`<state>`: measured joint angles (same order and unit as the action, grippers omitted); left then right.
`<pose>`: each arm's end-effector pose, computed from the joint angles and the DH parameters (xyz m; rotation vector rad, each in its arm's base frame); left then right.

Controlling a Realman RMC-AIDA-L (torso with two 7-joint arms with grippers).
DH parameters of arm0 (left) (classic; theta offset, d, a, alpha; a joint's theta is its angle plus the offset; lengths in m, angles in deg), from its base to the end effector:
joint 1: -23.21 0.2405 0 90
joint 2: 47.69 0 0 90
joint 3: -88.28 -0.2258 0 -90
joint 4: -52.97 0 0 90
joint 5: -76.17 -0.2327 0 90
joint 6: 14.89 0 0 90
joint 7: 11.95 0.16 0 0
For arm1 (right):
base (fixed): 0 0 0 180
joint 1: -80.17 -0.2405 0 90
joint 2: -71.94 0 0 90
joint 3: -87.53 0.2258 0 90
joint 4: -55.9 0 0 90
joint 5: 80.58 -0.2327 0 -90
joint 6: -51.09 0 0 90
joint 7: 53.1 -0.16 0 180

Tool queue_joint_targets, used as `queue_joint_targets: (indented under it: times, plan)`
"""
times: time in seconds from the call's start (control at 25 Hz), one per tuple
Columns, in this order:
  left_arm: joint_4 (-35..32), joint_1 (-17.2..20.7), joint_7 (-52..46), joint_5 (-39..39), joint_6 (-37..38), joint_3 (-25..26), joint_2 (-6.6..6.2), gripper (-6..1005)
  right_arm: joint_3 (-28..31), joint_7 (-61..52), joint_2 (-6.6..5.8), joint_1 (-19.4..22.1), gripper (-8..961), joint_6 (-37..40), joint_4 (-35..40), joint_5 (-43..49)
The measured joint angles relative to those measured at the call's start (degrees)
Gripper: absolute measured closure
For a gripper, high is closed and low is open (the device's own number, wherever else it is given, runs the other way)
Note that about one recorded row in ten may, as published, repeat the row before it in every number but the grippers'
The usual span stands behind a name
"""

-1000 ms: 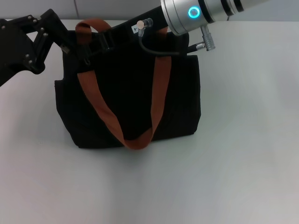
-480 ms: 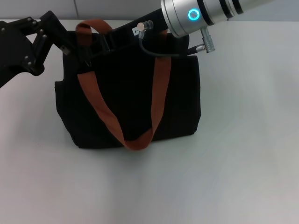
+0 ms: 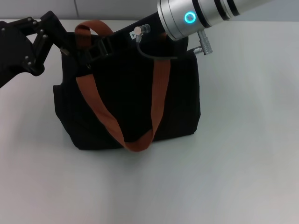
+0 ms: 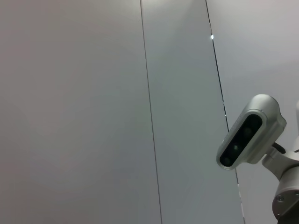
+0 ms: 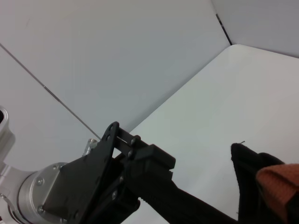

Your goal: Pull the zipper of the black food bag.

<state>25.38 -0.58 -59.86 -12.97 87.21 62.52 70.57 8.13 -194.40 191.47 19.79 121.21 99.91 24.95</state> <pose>-0.2574 0.3122 0.0655 -2.1290 -0.1166 -1.1764 0.0020 0.3966 -0.0831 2.9047 -1.0534 -0.3592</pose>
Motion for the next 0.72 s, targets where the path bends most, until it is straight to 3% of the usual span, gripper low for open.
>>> queue_joint_targets:
  times: [0.72]
  plan:
    - [-0.01,-0.03,-0.17,0.42,0.11,0.01,-0.12,976,0.05,-1.03,-0.15,-0.04,935,0.08,1.04,2.31]
